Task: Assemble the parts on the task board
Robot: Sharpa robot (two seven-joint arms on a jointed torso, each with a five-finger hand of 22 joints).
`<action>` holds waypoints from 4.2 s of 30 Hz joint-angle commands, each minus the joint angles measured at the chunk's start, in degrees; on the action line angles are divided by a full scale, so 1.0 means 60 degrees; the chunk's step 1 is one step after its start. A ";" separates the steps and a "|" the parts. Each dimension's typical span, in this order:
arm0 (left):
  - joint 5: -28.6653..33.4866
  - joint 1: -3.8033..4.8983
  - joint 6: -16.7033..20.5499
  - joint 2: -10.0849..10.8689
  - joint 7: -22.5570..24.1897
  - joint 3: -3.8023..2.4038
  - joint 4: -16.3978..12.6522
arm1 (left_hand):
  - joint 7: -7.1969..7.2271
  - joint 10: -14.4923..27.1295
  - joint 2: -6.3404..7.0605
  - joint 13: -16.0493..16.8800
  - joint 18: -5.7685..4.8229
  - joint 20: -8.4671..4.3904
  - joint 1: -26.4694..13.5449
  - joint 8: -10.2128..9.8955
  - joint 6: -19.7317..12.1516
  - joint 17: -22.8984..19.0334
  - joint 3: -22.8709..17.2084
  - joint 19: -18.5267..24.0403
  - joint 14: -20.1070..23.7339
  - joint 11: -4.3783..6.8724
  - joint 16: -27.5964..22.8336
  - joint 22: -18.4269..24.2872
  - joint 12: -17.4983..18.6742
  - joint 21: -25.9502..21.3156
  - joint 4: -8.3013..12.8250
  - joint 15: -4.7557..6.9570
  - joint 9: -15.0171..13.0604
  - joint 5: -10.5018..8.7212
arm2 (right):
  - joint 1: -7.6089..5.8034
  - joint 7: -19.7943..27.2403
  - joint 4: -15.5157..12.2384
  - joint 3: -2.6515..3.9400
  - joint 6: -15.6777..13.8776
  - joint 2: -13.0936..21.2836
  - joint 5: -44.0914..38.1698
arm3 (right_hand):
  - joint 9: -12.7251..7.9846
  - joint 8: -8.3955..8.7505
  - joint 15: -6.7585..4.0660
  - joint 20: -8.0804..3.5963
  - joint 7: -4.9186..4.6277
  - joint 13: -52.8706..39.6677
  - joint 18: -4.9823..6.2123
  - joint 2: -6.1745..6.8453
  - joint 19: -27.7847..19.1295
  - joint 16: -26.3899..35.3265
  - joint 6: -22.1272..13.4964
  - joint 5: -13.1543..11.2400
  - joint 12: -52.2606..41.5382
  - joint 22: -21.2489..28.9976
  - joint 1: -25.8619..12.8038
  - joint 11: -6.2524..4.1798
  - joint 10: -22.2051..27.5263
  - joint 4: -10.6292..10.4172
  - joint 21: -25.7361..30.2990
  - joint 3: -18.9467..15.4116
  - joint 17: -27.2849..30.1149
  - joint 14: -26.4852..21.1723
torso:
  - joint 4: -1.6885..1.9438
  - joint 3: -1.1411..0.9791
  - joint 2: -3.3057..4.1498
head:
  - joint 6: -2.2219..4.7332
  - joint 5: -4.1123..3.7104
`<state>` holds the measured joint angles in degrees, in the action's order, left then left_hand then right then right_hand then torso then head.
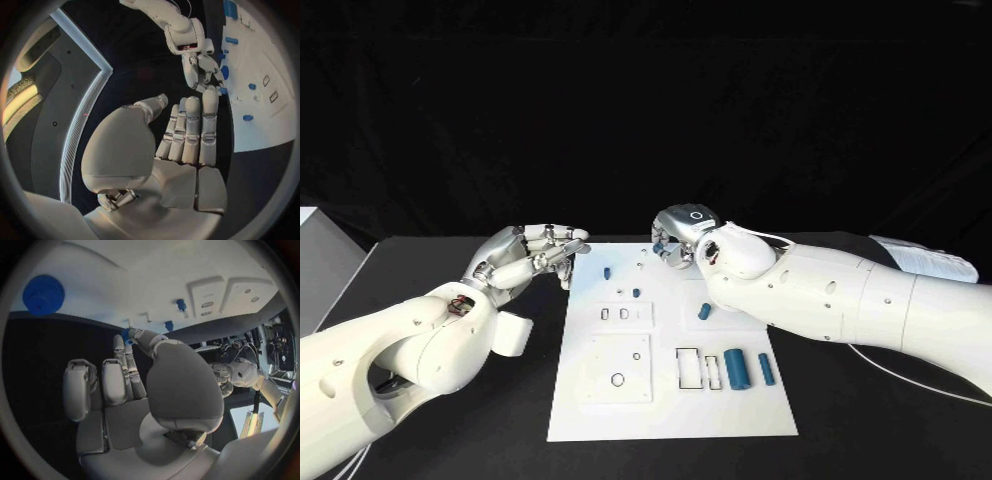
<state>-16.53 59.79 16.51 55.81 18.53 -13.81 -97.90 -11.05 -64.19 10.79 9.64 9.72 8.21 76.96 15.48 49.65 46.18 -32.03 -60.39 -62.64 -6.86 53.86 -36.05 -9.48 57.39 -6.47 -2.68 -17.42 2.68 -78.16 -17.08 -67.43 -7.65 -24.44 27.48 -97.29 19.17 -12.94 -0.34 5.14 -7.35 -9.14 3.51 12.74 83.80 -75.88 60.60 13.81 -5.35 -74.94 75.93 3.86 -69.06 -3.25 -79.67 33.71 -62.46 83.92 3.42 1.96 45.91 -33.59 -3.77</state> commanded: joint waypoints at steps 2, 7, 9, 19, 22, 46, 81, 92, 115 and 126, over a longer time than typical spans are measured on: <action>-0.0069 0.0003 -0.0189 -0.0021 0.0022 -0.0008 -0.0039 | -0.0012 0.0064 -0.0031 0.0012 0.0011 -0.0024 -0.0004 -0.0040 -0.0046 -0.0015 -0.0024 0.0067 0.0051 -0.0030 -0.0038 -0.0010 0.0031 0.0041 0.0033 -0.0023 -0.0012 0.0033 | 0.0017 -0.0109 0.0175 0.0000 -0.0153 -0.0139 -0.0200 | 0.0024 -0.0047 -0.0081 -0.0031 -0.0023 -0.0015 -0.0099 0.0022 0.0149 -0.0062 0.0010 -0.0017 0.0002 -0.0101 -0.0082 0.0016 -0.0021 -0.0004 -0.0054 0.0058 -0.0015 0.0239 | 0.0069 0.0075 0.0058 | 0.0017 -0.0036; -0.0081 0.0004 -0.0192 -0.0051 0.0018 -0.0008 -0.0027 | -0.0012 0.0064 -0.0031 0.0012 0.0011 -0.0024 -0.0004 -0.0040 -0.0046 -0.0015 -0.0024 0.0067 0.0051 -0.0030 -0.0038 -0.0010 0.0031 0.0041 0.0033 -0.0023 -0.0012 0.0033 | 0.0023 -0.0098 0.0396 0.0000 -0.0161 -0.0297 -0.0192 | 0.0024 -0.0047 -0.0081 -0.0031 -0.0023 -0.0015 -0.0099 0.0022 0.0149 -0.0062 0.0010 -0.0017 0.0002 -0.0101 -0.0082 0.0016 -0.0021 -0.0004 -0.0054 0.0058 -0.0015 0.0239 | 0.0095 0.0135 0.0080 | 0.0055 -0.0086; -0.0087 0.0004 -0.0193 -0.0062 0.0017 -0.0008 -0.0026 | -0.0012 0.0064 -0.0031 0.0012 0.0011 -0.0024 -0.0004 -0.0040 -0.0046 -0.0015 -0.0024 0.0067 0.0051 -0.0030 -0.0038 -0.0010 0.0031 0.0041 0.0033 -0.0023 -0.0012 0.0033 | 0.0023 -0.0099 0.0445 0.0001 -0.0149 -0.0340 -0.0189 | 0.0030 -0.0042 -0.0078 -0.0030 -0.0027 -0.0015 -0.0098 0.0029 0.0148 -0.0070 -0.0002 -0.0019 0.0010 -0.0101 -0.0089 0.0020 -0.0011 -0.0005 -0.0053 0.0062 -0.0024 0.0241 | 0.0109 0.0156 0.0093 | 0.0065 -0.0122; -0.0108 0.0005 -0.0199 -0.0099 0.0006 -0.0008 -0.0052 | -0.0021 0.0078 -0.0028 0.0015 0.0010 -0.0019 -0.0006 -0.0045 -0.0059 -0.0017 -0.0032 0.0075 0.0053 -0.0038 -0.0039 -0.0024 0.0032 0.0058 0.0043 -0.0029 -0.0014 0.0033 | 0.0012 -0.0022 0.0652 0.0002 -0.0050 -0.0474 -0.0104 | 0.0042 -0.0041 -0.0074 -0.0029 -0.0031 -0.0016 -0.0097 0.0032 0.0145 -0.0069 -0.0014 -0.0024 0.0022 -0.0096 -0.0100 0.0026 0.0001 -0.0011 -0.0050 0.0071 -0.0011 0.0239 | 0.0127 0.0176 0.0112 | 0.0065 -0.0161; -0.0116 0.0005 -0.0198 -0.0102 0.0002 -0.0008 -0.0059 | -0.0021 0.0078 -0.0028 0.0015 0.0010 -0.0019 -0.0006 -0.0045 -0.0059 -0.0017 -0.0032 0.0075 0.0053 -0.0038 -0.0039 -0.0024 0.0032 0.0058 0.0043 -0.0029 -0.0014 0.0033 | 0.0009 0.0003 0.0705 0.0001 -0.0059 -0.0511 -0.0085 | 0.0042 -0.0041 -0.0074 -0.0029 -0.0031 -0.0016 -0.0097 0.0032 0.0145 -0.0069 -0.0014 -0.0024 0.0022 -0.0096 -0.0100 0.0026 0.0001 -0.0011 -0.0050 0.0071 -0.0011 0.0239 | 0.0110 0.0161 0.0121 | 0.0059 -0.0120; -0.0149 0.0009 -0.0204 -0.0092 -0.0010 -0.0011 -0.0068 | -0.0041 0.0103 -0.0012 0.0024 0.0009 -0.0005 -0.0048 -0.0053 -0.0085 -0.0020 -0.0015 0.0100 0.0054 -0.0057 -0.0039 -0.0042 0.0031 0.0085 0.0042 -0.0047 -0.0021 0.0032 | 0.0011 0.0070 0.0986 -0.0002 0.0050 -0.0716 -0.0042 | 0.0062 -0.0036 -0.0068 -0.0025 -0.0036 -0.0018 -0.0097 0.0042 0.0141 -0.0073 -0.0035 -0.0032 0.0039 -0.0096 -0.0113 0.0032 0.0018 -0.0013 -0.0049 0.0084 -0.0002 0.0237 | 0.0191 0.0216 0.0310 | 0.0042 -0.0114; -0.0146 0.0008 -0.0253 -0.0065 0.0007 -0.0011 0.0172 | -0.0038 0.0116 -0.0023 0.0034 0.0011 0.0005 -0.0043 -0.0052 -0.0095 -0.0023 -0.0022 0.0121 0.0056 -0.0057 -0.0038 -0.0058 0.0024 0.0109 0.0062 -0.0051 -0.0030 0.0032 | -0.0017 0.0316 -0.0523 0.0023 -0.1330 0.0916 0.0569 | 0.0065 0.1111 0.0044 0.0095 -0.0152 0.0098 0.0309 -0.0068 -0.0487 0.0555 -0.1596 -0.0886 -0.0485 0.1963 0.1478 0.0152 0.1203 -0.1861 0.1887 -0.3379 0.1451 -0.0085 | 0.0051 0.0121 0.0250 | 0.0132 0.0038; -0.0147 0.0001 -0.0339 -0.0101 0.0050 -0.0009 0.0450 | -0.0037 0.0117 -0.0021 0.0035 0.0012 0.0006 -0.0041 -0.0052 -0.0097 -0.0023 -0.0023 0.0124 0.0056 -0.0057 -0.0038 -0.0060 0.0023 0.0113 0.0067 -0.0051 -0.0031 0.0032 | -0.0196 0.0444 -0.1691 0.0170 -0.0209 0.2593 0.3044 | 0.0396 0.0446 -0.0092 -0.0049 -0.0170 -1.1351 -0.0270 0.0249 0.0484 -0.1618 -0.1365 -0.0512 -1.2503 -0.1116 0.1031 -0.0048 -0.1748 -0.2181 -0.0562 -0.3014 -0.2650 0.0669 | -0.0083 0.0039 0.0155 | 0.0164 0.0117; -0.0180 -0.0010 -0.0418 -0.0154 0.0027 -0.0008 0.0524 | -0.0027 0.0123 -0.0033 0.0044 0.0016 0.0009 -0.0032 -0.0048 -0.0099 -0.0025 -0.0035 0.0143 0.0058 -0.0052 -0.0038 -0.0064 0.0016 0.0126 0.0084 -0.0049 -0.0039 0.0033 | -0.0239 -0.0418 -0.1024 0.0187 0.0749 0.2500 0.3566 | 0.0395 0.0410 0.0139 0.0182 -0.0381 -1.2979 -0.0585 0.0001 0.1033 -0.2275 -0.1740 0.0215 -1.3759 -0.2511 0.1006 0.0168 -0.3015 -0.2204 -0.1721 -0.3927 -0.4318 0.0956 | -0.0060 0.0054 0.0167 | -0.0044 0.0009; -0.0217 -0.0011 -0.0433 -0.0157 0.0002 -0.0008 0.0515 | -0.0027 0.0123 -0.0033 0.0044 0.0016 0.0009 -0.0032 -0.0048 -0.0099 -0.0025 -0.0035 0.0143 0.0058 -0.0052 -0.0038 -0.0064 0.0016 0.0126 0.0084 -0.0049 -0.0039 0.0033 | -0.0236 -0.0479 -0.0520 0.0185 0.0686 0.2075 0.3599 | 0.0395 0.0400 0.0155 0.0201 -0.0394 -1.2986 -0.0585 -0.0061 0.1033 -0.2288 -0.1734 0.0367 -1.3764 -0.2511 0.0989 0.0183 -0.3019 -0.2207 -0.1721 -0.3938 -0.4360 0.0964 | -0.0036 0.0049 0.0197 | -0.0070 -0.0012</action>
<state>-17.44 59.72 15.02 55.00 18.16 -13.81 -94.64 -11.25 -63.79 10.79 9.82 9.71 8.20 76.96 15.49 49.45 46.10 -32.18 -59.98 -62.44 -7.27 53.87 -36.38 -9.48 57.78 -6.32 -2.88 -17.60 2.68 -79.57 -19.45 -70.86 -6.54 -20.71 40.22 -75.68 21.56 -10.18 0.10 5.97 -9.60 -74.93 0.80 12.88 84.00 -89.43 50.33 15.76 -87.67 -74.93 81.96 4.67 -84.03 -16.52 -89.88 10.44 -74.96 83.92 3.15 2.29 47.04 -33.94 -3.83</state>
